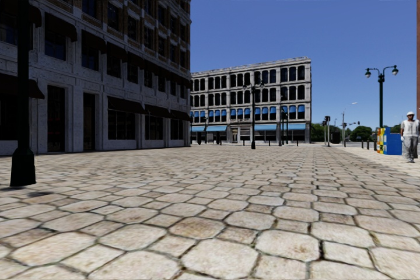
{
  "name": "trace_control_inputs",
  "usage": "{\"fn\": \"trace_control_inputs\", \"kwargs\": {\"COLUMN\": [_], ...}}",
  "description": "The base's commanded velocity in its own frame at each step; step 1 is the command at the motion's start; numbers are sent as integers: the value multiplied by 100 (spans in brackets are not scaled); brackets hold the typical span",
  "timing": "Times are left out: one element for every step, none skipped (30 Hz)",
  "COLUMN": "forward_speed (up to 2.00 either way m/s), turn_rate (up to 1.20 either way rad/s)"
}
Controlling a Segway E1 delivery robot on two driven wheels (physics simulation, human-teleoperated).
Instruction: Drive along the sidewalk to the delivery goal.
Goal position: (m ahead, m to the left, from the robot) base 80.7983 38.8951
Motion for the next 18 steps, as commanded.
{"fn": "trace_control_inputs", "kwargs": {"forward_speed": [199, 199, 199, 199, 199, 199, 199, 199, 199, 199, 199, 199, 199, 199, 199, 199, 199, 199], "turn_rate": [0, 0, 0, 0, 0, 0, 0, 0, 0, 0, 0, 0, 0, 0, 0, 0, -11, -28]}}
